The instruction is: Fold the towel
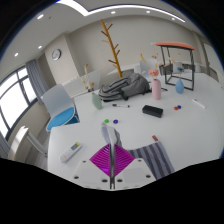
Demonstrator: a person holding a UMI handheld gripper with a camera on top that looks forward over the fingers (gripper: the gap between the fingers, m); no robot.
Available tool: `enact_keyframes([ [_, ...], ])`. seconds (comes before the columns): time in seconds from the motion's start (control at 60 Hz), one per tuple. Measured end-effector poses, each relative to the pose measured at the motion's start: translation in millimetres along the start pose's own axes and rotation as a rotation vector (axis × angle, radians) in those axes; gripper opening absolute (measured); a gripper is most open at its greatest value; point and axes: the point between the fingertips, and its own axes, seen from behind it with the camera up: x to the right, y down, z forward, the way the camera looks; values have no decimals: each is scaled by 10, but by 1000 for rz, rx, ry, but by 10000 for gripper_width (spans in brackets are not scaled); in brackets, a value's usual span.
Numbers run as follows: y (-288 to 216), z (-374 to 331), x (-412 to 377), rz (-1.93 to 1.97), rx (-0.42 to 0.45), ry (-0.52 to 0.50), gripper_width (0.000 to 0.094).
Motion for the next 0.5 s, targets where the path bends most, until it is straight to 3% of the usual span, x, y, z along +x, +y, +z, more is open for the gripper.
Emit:
enact_keyframes([
  [0.133, -144, 64, 528, 25, 9, 83, 28],
  [0.3, 287, 331, 1274, -20, -65, 181, 39],
  [0.367, 511, 433, 1516, -24, -110, 229, 85],
  [0.4, 594, 470, 1594, -27, -123, 242, 171],
  [0.5, 605, 381, 1742, -51, -128, 277, 761],
])
